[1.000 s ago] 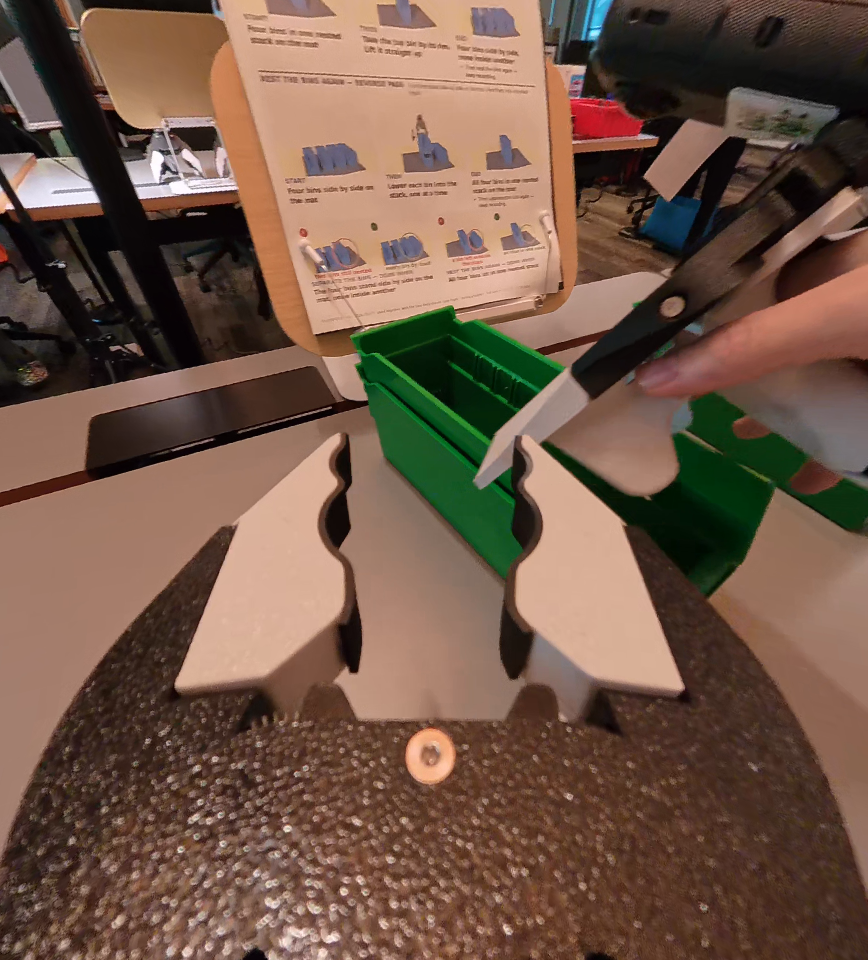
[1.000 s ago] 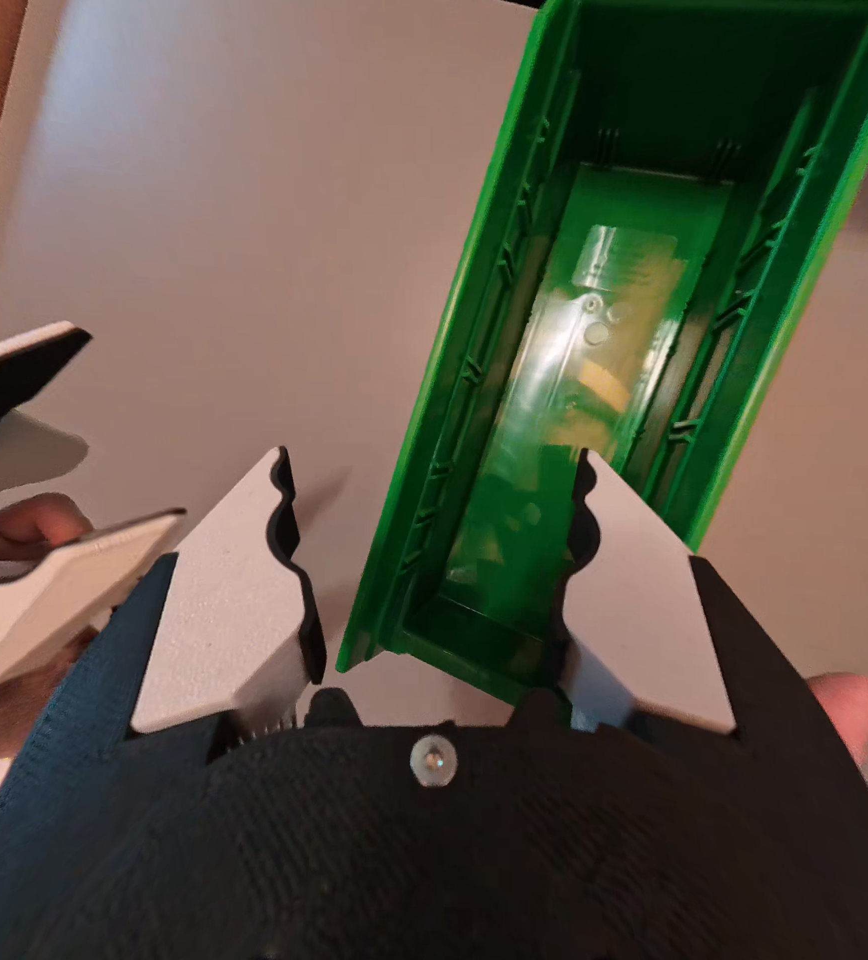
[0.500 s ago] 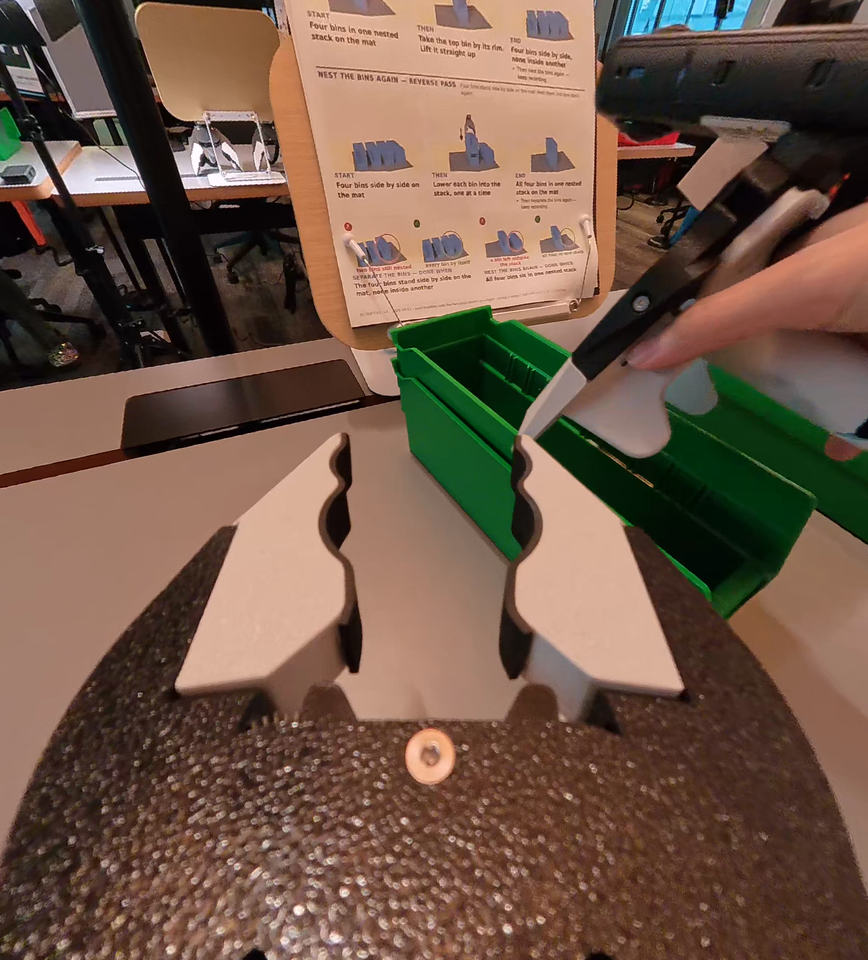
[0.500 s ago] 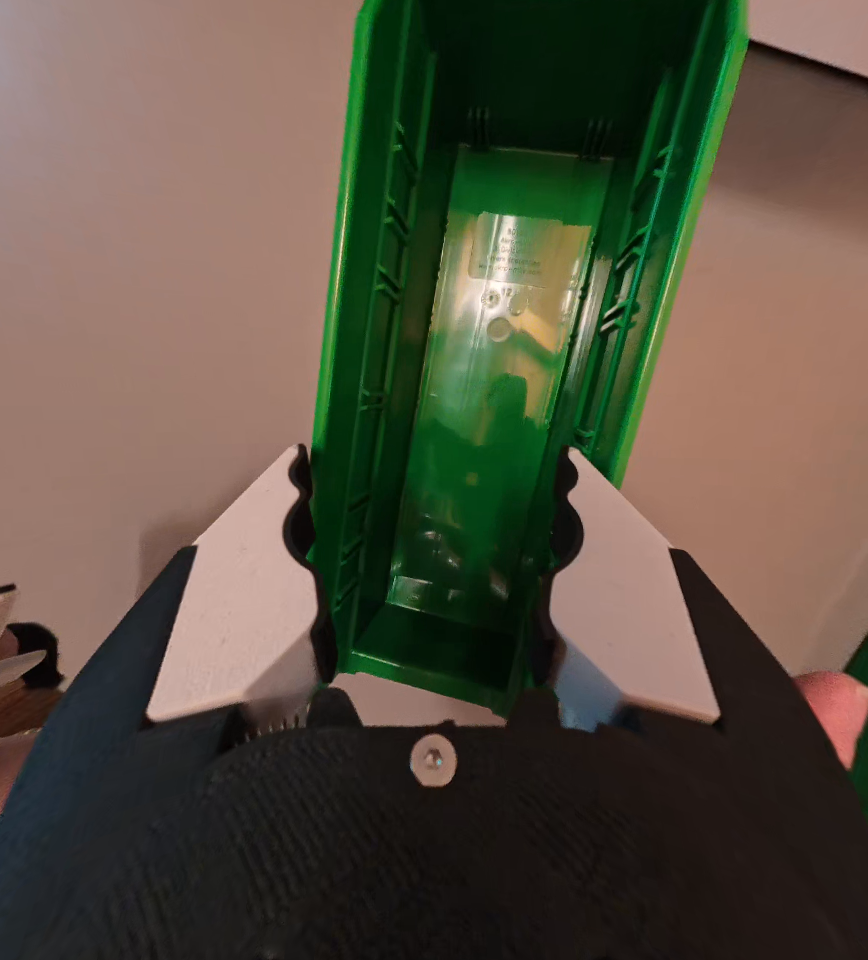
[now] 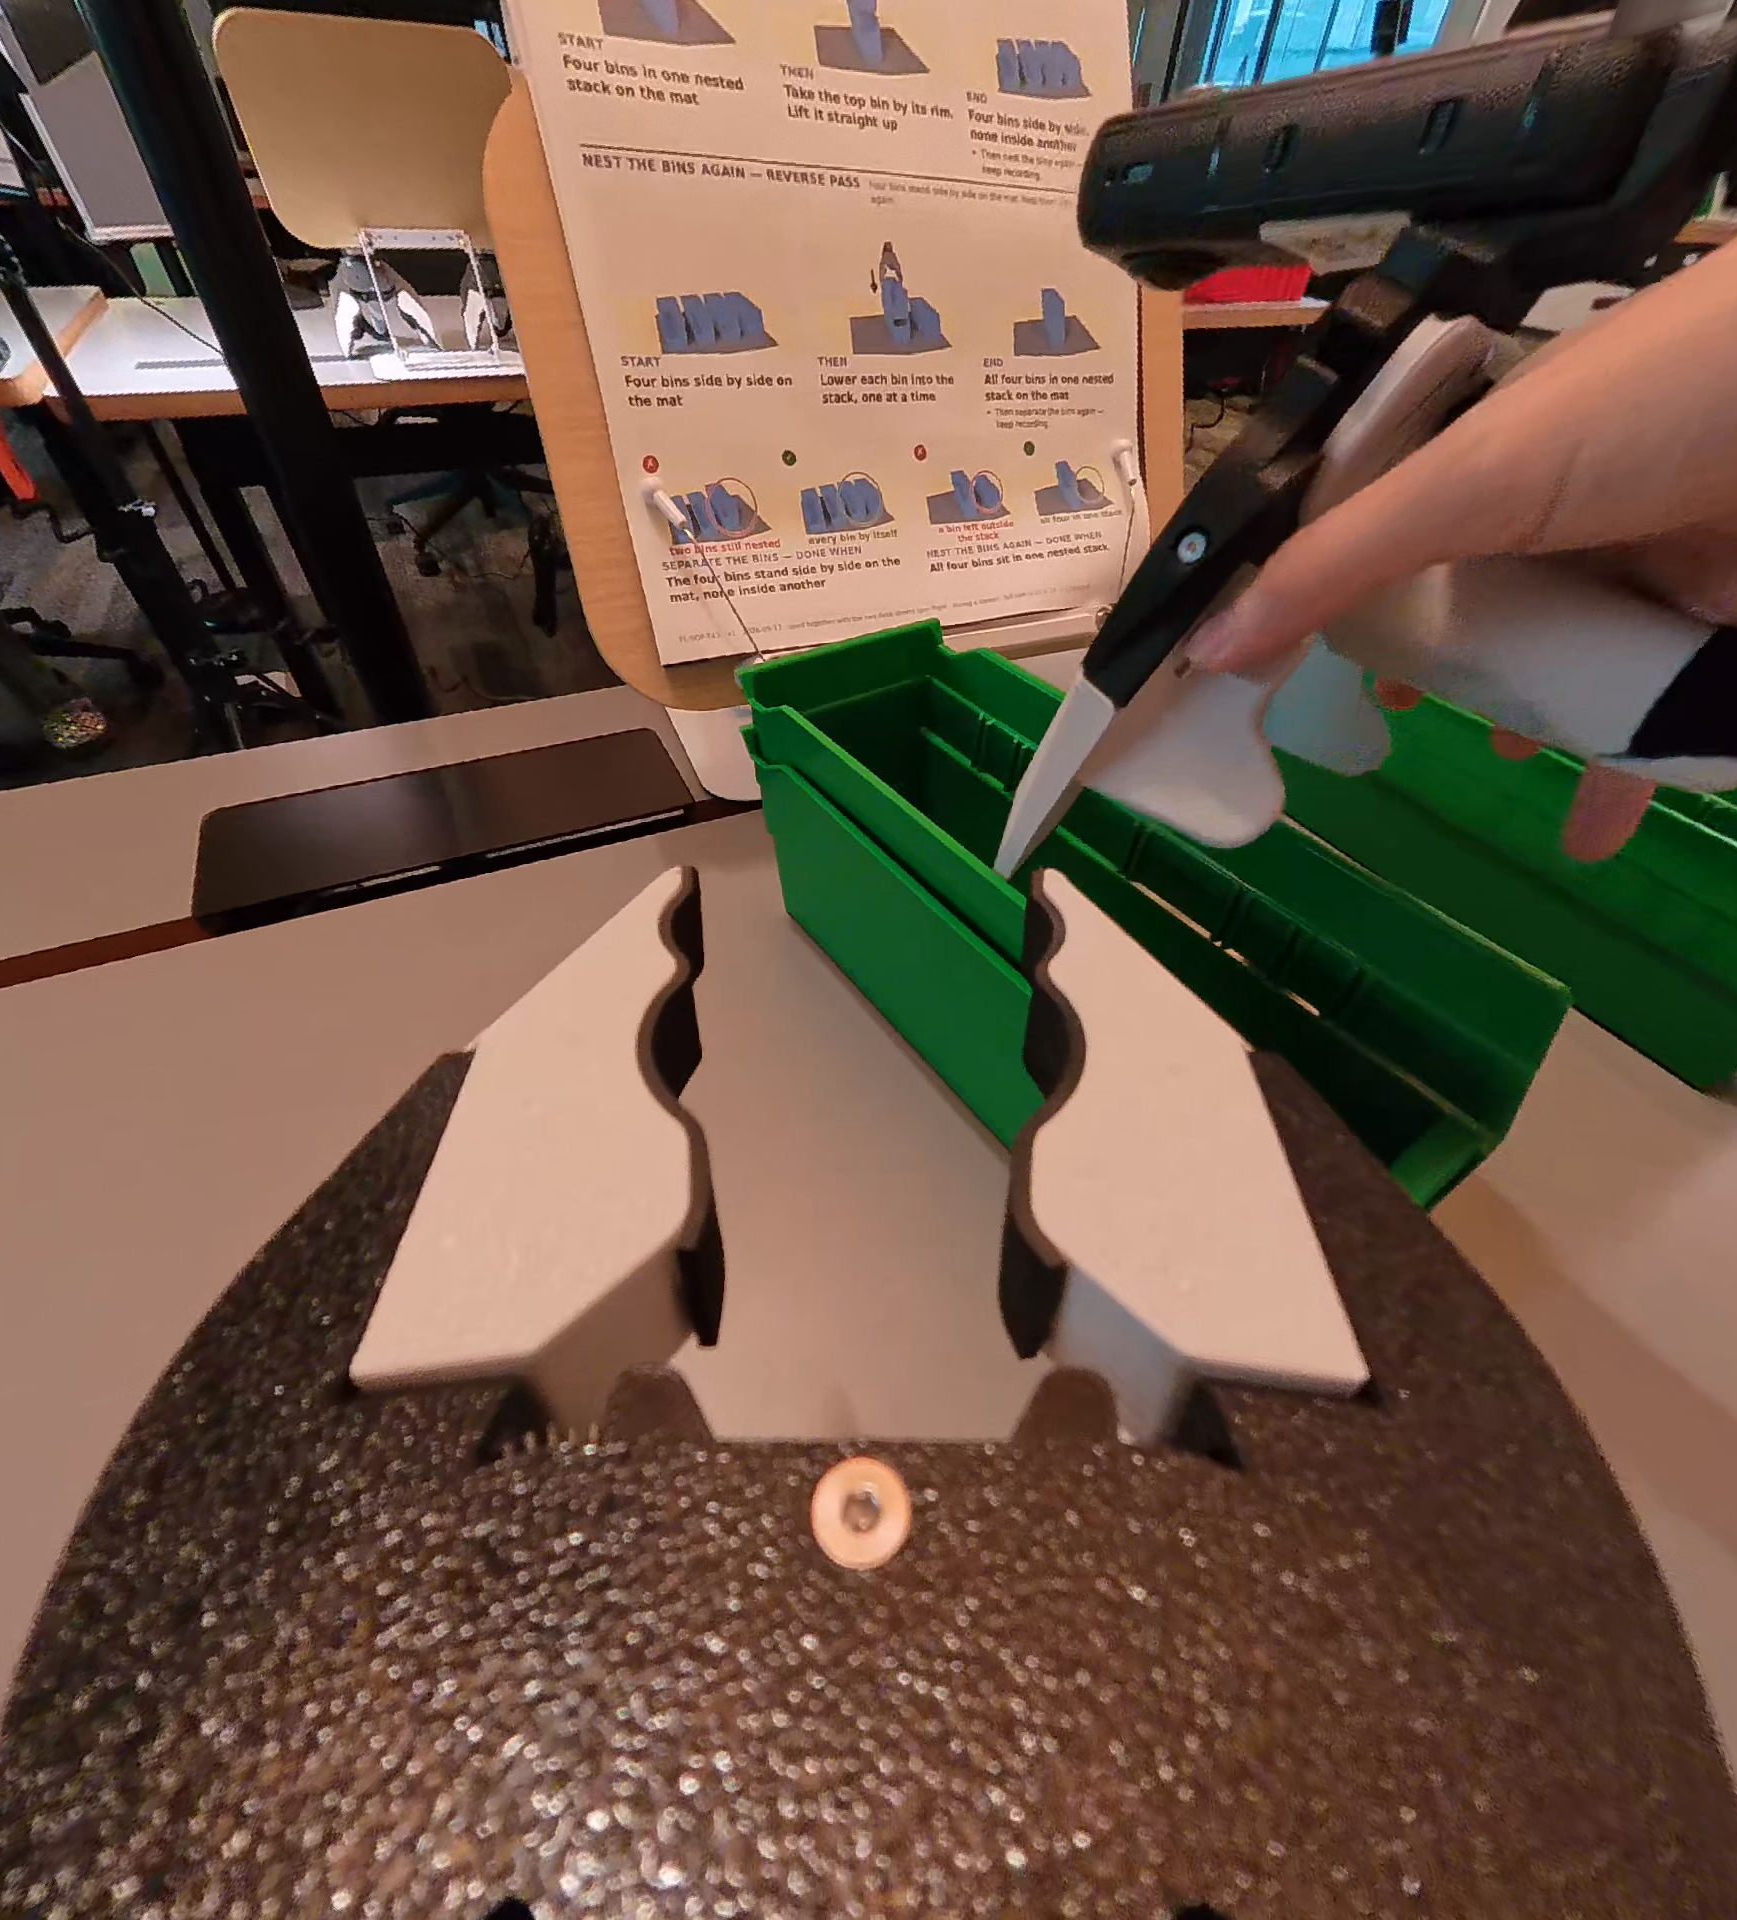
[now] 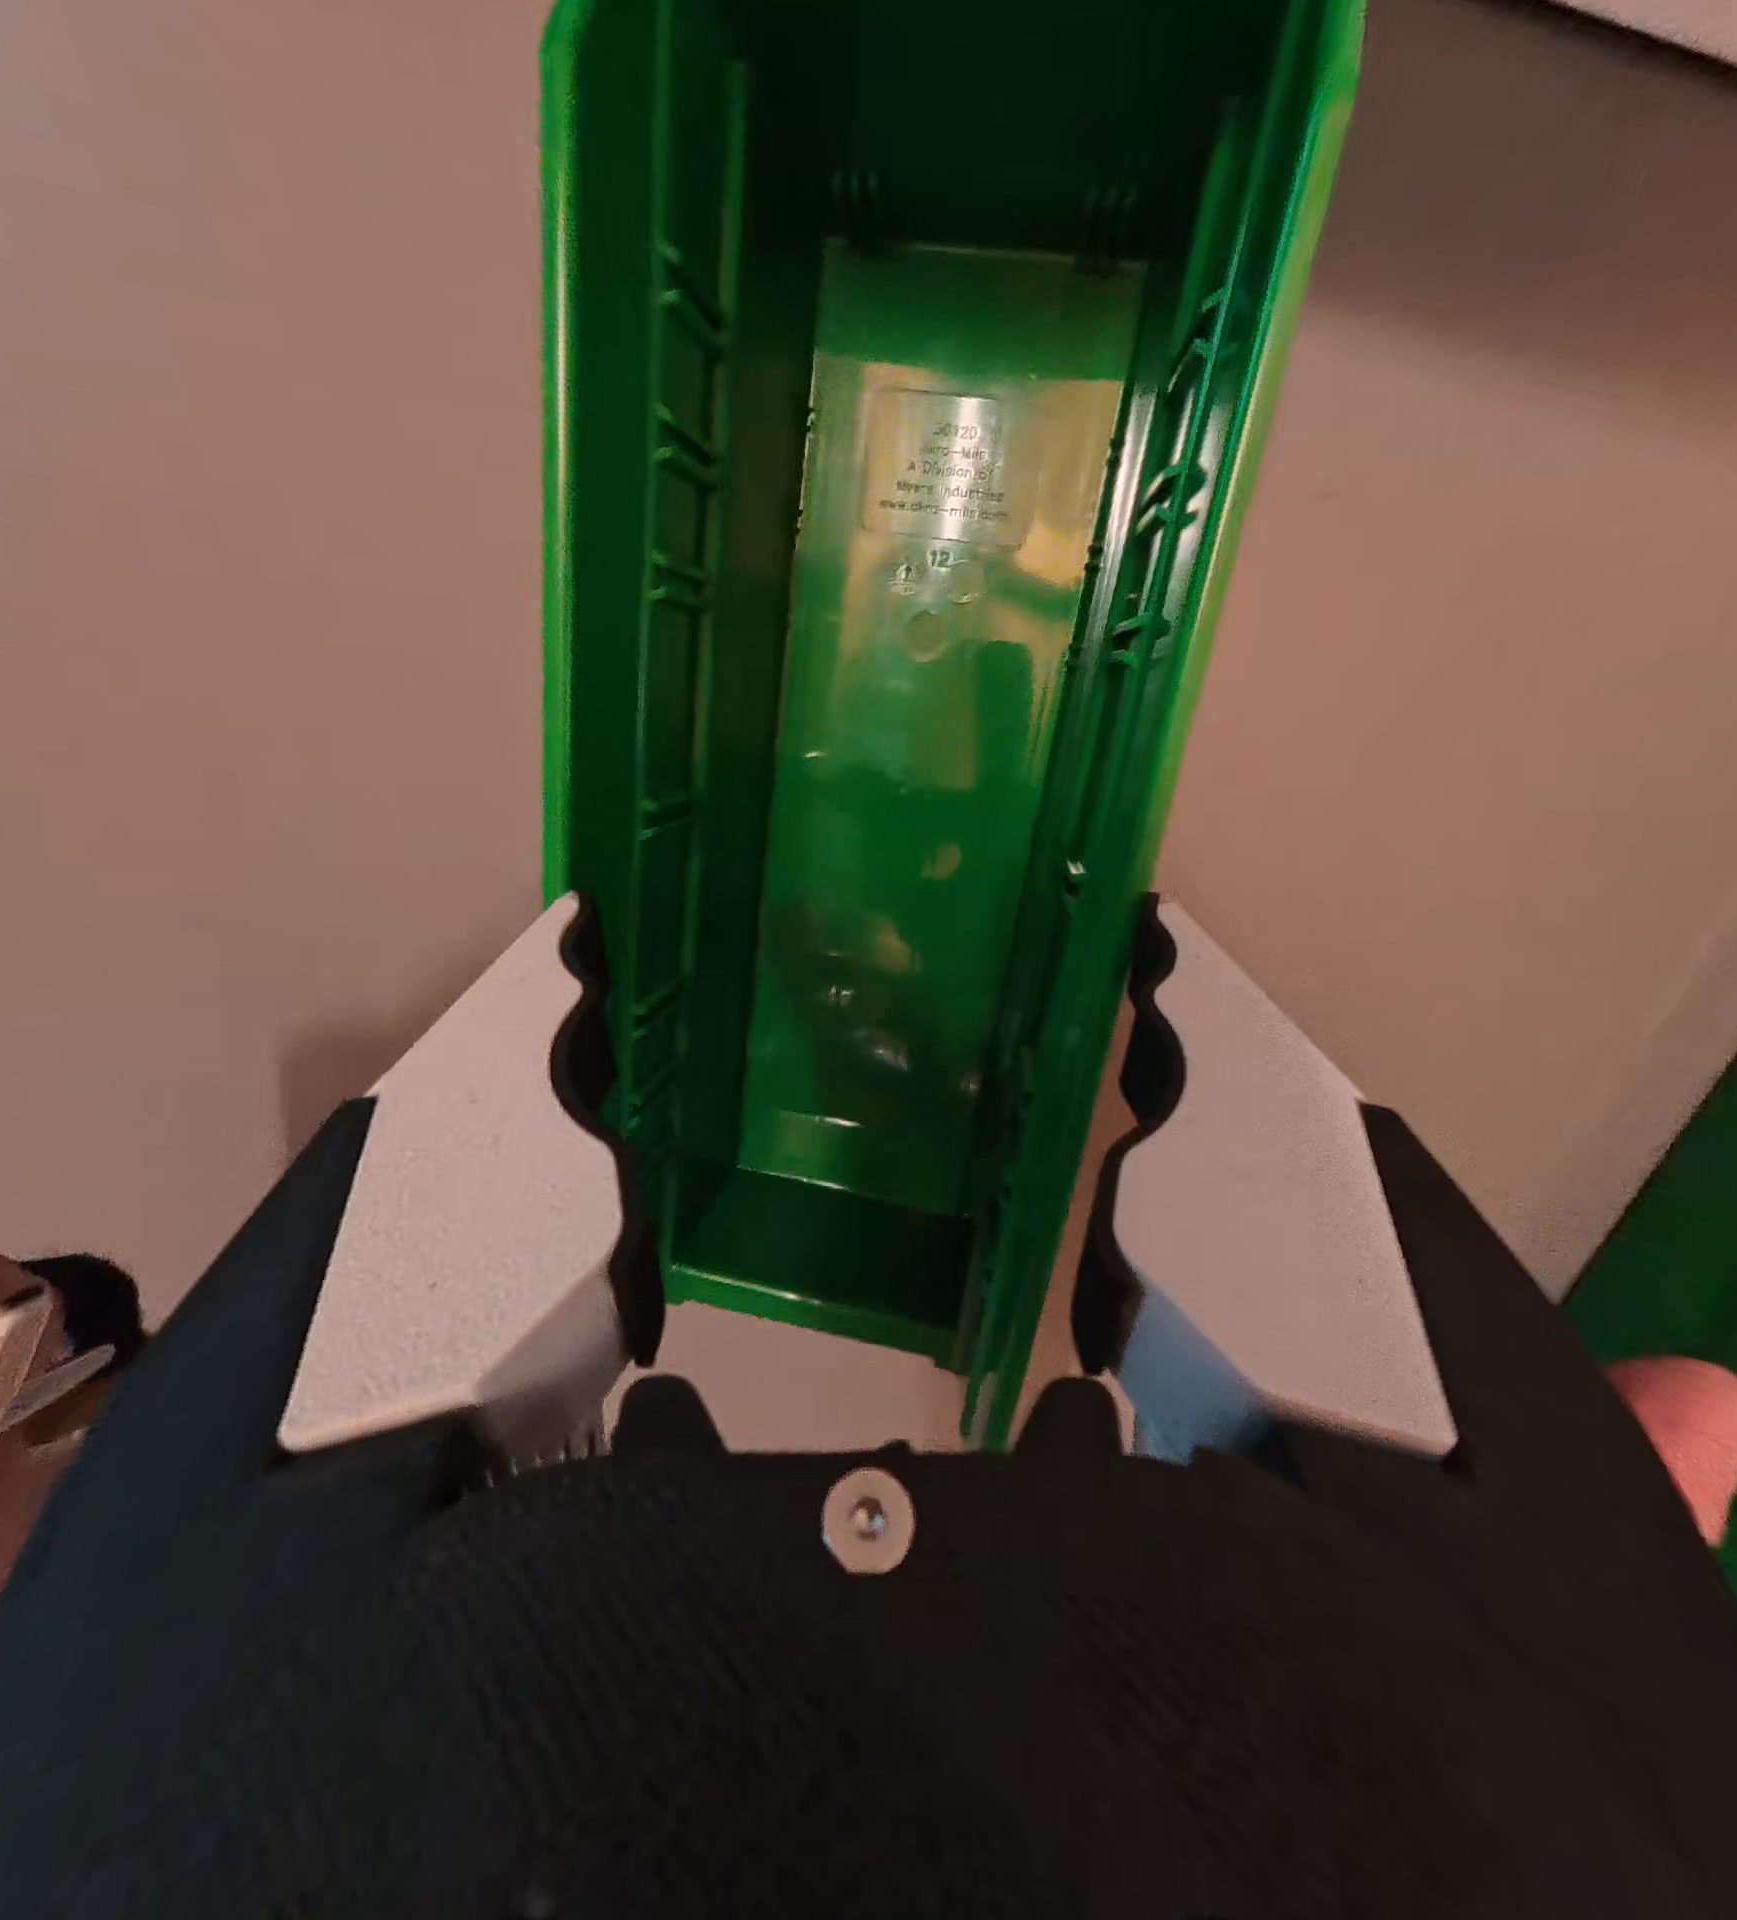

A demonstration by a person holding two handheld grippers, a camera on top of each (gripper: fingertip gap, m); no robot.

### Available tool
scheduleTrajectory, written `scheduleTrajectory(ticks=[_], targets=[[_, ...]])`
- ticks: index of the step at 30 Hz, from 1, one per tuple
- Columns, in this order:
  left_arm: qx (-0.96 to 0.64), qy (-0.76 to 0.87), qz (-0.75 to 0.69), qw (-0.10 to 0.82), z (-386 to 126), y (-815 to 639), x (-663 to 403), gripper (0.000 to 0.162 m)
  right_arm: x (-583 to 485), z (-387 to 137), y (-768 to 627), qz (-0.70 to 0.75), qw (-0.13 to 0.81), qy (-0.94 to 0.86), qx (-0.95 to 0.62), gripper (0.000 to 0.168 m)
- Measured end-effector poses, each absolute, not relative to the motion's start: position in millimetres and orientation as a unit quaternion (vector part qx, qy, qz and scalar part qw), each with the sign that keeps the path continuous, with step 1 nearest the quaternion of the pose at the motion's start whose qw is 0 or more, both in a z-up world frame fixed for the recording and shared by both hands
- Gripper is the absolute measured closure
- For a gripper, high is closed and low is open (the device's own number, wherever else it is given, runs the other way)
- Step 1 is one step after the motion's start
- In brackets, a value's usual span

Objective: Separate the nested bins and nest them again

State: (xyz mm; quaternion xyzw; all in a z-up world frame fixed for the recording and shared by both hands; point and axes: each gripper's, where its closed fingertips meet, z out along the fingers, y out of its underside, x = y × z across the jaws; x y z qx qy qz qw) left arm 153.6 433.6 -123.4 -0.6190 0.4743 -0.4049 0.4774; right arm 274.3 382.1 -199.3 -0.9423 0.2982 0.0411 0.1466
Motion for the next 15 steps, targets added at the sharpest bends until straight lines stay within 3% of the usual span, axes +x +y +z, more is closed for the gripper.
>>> scheduleTrajectory(ticks=[4, 11, 15], targets=[[-0.618, 0.472, -0.405, 0.481, -121.2, 434.6, 152.7, 0.101, 274.3, -183.0, 390.8, 0.054, 0.169, 0.291, -0.94, 0.061], [-0.626, 0.487, -0.405, 0.455, -136.6, 426.3, 163.0, 0.101, 262.7, -198.0, 397.1, 0.081, 0.151, 0.294, -0.941, 0.03], [-0.608, 0.496, -0.397, 0.476, -126.8, 421.2, 161.2, 0.101, 269.6, -196.7, 395.1, 0.085, 0.165, 0.298, -0.936, 0.041]])
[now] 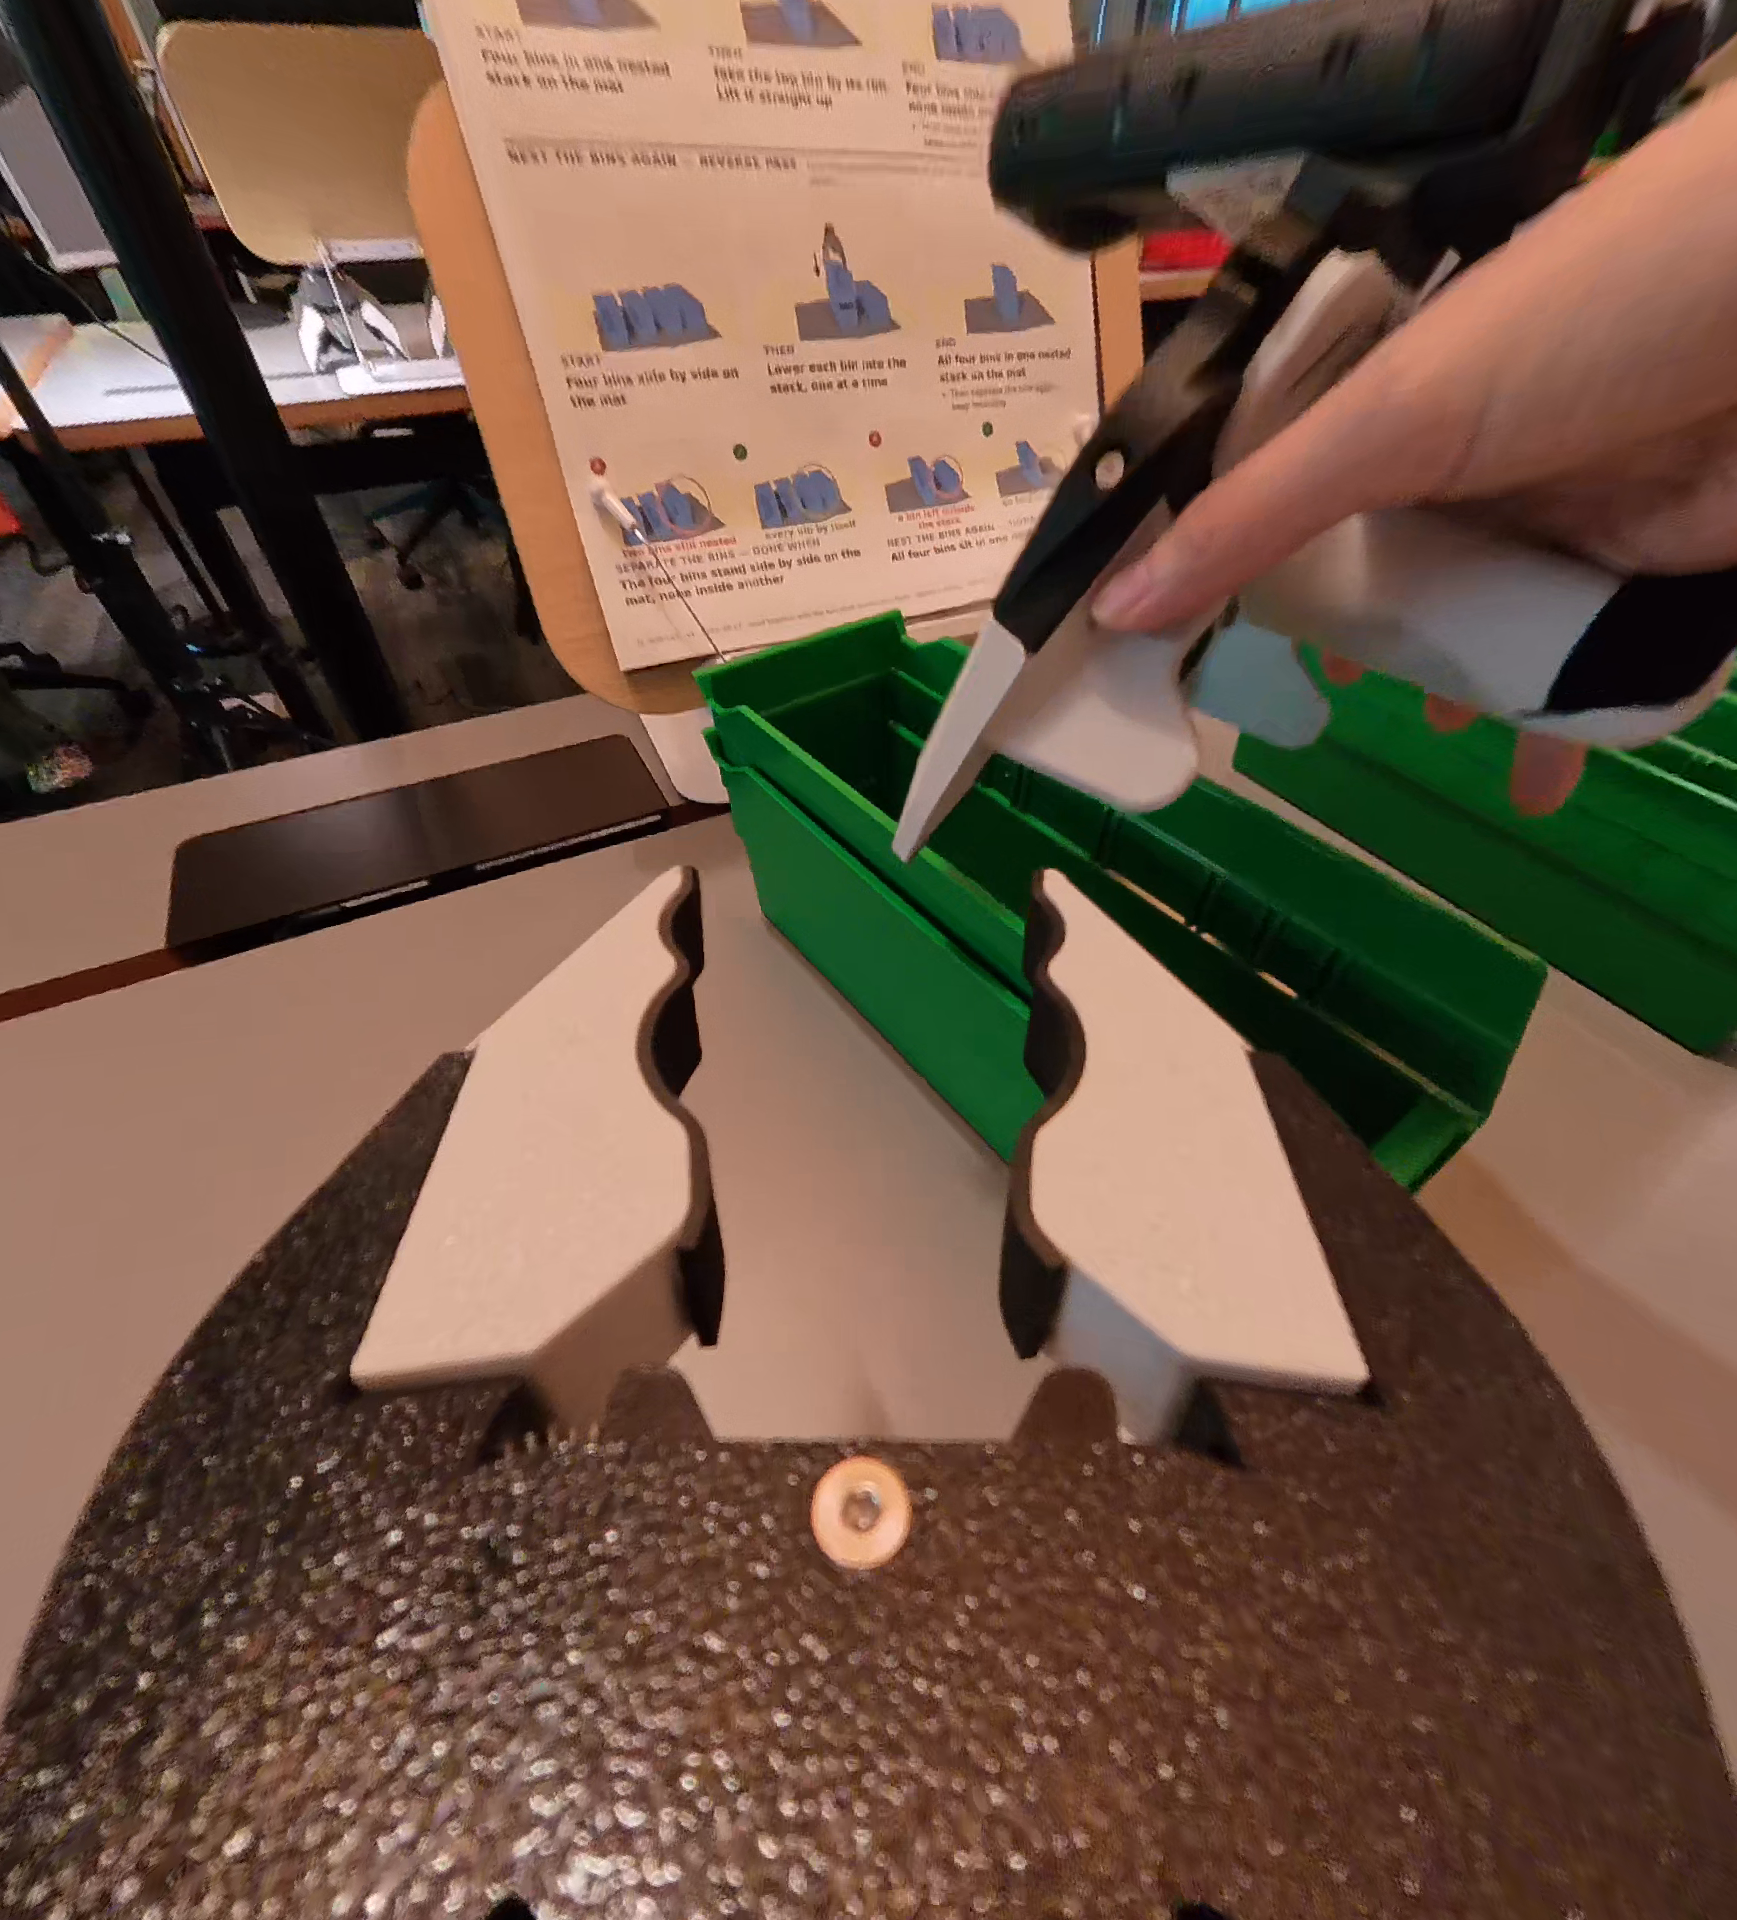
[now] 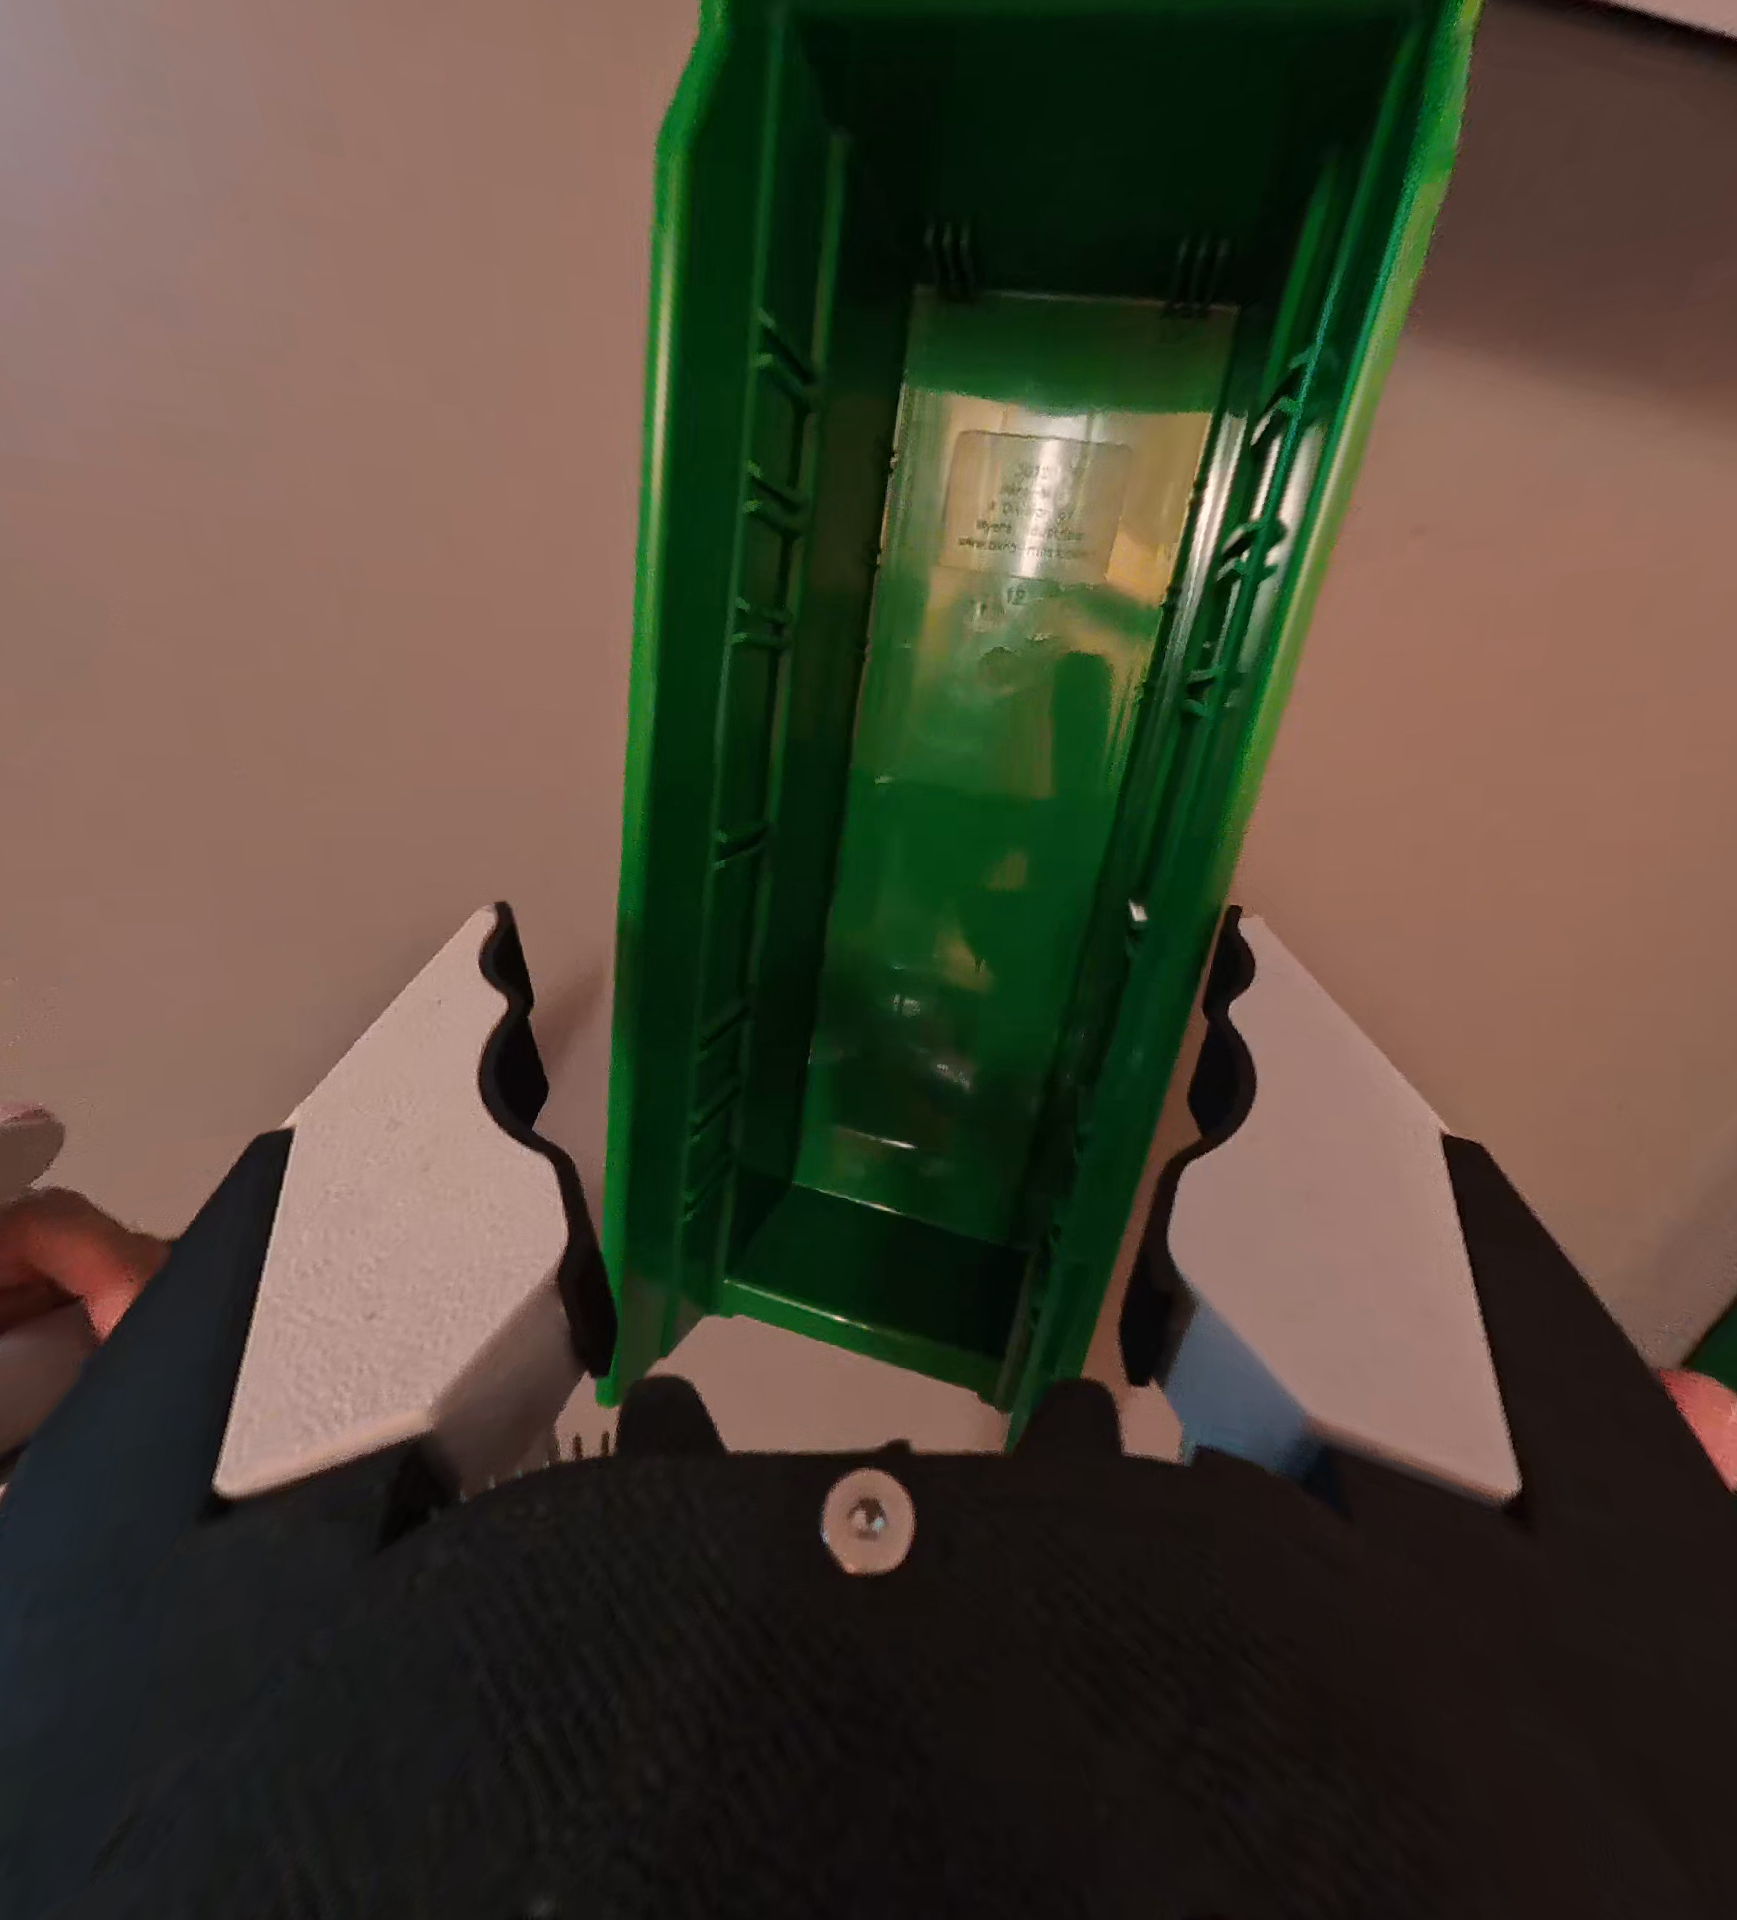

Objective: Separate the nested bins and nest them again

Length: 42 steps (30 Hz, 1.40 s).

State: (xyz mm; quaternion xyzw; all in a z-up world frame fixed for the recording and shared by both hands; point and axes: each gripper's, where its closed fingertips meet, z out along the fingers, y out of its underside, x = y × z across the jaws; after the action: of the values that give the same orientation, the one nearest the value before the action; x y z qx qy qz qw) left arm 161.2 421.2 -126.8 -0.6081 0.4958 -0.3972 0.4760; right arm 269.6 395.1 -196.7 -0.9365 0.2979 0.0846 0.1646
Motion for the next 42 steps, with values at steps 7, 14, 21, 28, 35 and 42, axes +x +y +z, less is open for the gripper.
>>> scheduleTrajectory(ticks=[7, 14, 21, 28, 35, 42], targets=[[-0.616, 0.484, -0.404, 0.473, -126.3, 427.1, 158.1, 0.101, 266.4, -232.6, 389.5, 0.094, 0.138, 0.305, -0.937, 0.024], [-0.616, 0.486, -0.404, 0.471, -127.2, 425.7, 159.7, 0.102, 257.9, -241.9, 387.7, 0.122, 0.109, 0.288, -0.944, 0.023], [-0.614, 0.487, -0.405, 0.471, -126.6, 424.0, 160.0, 0.102, 262.8, -238.8, 389.5, 0.084, 0.106, 0.248, -0.959, 0.023], [-0.615, 0.48, -0.411, 0.472, -124.1, 427.1, 157.4, 0.102, 267.9, -235.0, 389.3, 0.055, 0.105, 0.272, -0.955, 0.024], [-0.613, 0.48, -0.416, 0.471, -122.4, 425.5, 157.2, 0.102, 268.0, -232.5, 387.4, 0.055, 0.09, 0.281, -0.954, 0.033], [-0.612, 0.481, -0.416, 0.47, -122.9, 424.8, 157.4, 0.102, 265.0, -229.8, 383.5, 0.073, 0.075, 0.269, -0.958, 0.045]])
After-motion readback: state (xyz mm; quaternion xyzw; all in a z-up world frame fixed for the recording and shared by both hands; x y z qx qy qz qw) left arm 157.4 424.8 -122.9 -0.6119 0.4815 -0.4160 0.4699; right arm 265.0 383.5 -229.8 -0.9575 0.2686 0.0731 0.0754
